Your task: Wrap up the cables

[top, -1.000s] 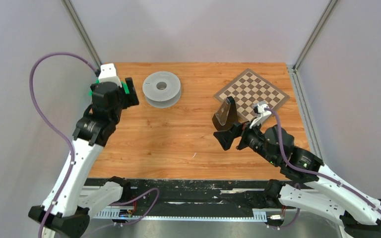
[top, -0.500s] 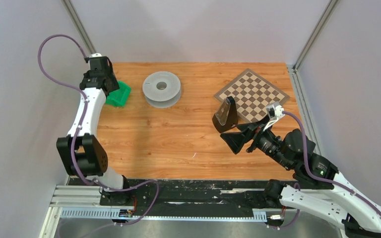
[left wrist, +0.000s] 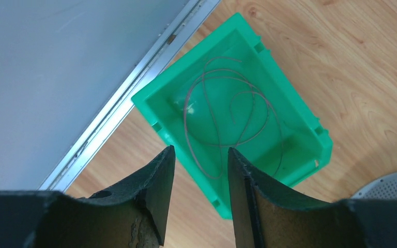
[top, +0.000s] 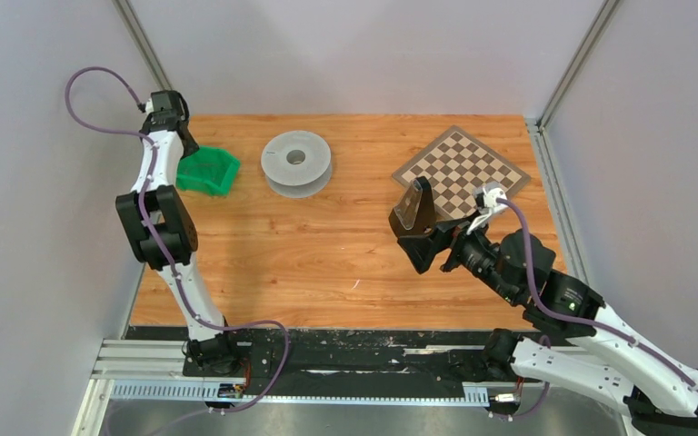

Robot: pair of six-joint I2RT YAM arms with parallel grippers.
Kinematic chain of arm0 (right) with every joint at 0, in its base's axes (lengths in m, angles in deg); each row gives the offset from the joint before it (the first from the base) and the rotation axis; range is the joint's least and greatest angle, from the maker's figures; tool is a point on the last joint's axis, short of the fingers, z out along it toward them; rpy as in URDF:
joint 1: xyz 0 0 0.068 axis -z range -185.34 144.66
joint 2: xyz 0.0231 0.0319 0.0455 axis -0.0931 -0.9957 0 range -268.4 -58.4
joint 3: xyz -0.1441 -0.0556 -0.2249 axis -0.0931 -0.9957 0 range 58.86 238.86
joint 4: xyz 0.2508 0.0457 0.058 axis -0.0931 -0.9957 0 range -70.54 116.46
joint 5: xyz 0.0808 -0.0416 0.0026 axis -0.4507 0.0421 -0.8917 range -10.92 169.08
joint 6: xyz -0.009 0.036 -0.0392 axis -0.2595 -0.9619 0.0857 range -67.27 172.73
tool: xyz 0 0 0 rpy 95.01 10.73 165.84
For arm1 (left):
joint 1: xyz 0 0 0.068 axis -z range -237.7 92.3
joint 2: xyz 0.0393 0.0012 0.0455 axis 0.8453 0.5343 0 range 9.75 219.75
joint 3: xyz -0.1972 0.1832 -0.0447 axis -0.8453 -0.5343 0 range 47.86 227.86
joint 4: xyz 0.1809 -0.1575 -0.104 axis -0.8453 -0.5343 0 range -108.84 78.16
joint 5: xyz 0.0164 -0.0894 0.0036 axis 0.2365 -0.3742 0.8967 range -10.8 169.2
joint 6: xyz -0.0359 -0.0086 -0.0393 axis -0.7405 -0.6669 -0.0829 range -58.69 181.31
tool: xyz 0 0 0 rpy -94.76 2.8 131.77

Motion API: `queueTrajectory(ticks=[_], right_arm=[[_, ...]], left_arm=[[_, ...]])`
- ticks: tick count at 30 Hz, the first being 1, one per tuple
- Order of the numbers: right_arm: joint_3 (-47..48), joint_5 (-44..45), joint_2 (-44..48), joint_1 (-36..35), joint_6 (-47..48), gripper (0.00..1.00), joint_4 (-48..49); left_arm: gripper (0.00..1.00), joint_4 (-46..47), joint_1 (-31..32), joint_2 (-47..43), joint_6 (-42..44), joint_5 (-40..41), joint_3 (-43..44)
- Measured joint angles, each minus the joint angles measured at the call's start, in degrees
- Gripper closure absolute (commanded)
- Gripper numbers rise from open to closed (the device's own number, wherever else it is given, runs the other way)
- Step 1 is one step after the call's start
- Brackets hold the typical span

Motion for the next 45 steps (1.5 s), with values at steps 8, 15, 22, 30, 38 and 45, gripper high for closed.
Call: queueTrajectory(ticks=[8,15,22,30,38,45], right_arm=[[0.0,0.55,-5.03,0.0,1.64,0.0,0.09],[0.0,1.7,-6.51,0.0,2.62,0.0,0.11],[0.0,2.16,-6.34,0.0,3.13,0.0,0.11],[0.0,2.69,-5.55,0.0,3.21,0.0,0.13],[0.0,2.99,-5.49,0.0,3.15,0.0,0.13],[-0.28,3.19,-4.13,0.0,2.1,0.0,0.2]], left_arm=[[0.58,-1.55,-0.28,7.85,-0.11,0.26,5.84],[0.59,-2.16,-1.51,8.7,-0.79,0.17,5.84],[0.63,-1.77,-1.92,11.47,-0.79,-1.31,5.84],[0.92,-2.21,-1.97,14.08,-0.57,-2.8,6.36],[1.0,-2.71,-2.01,14.05,0.7,-4.33,7.1],[1.0,-3.48,-2.05,9.01,1.09,-8.46,7.08]])
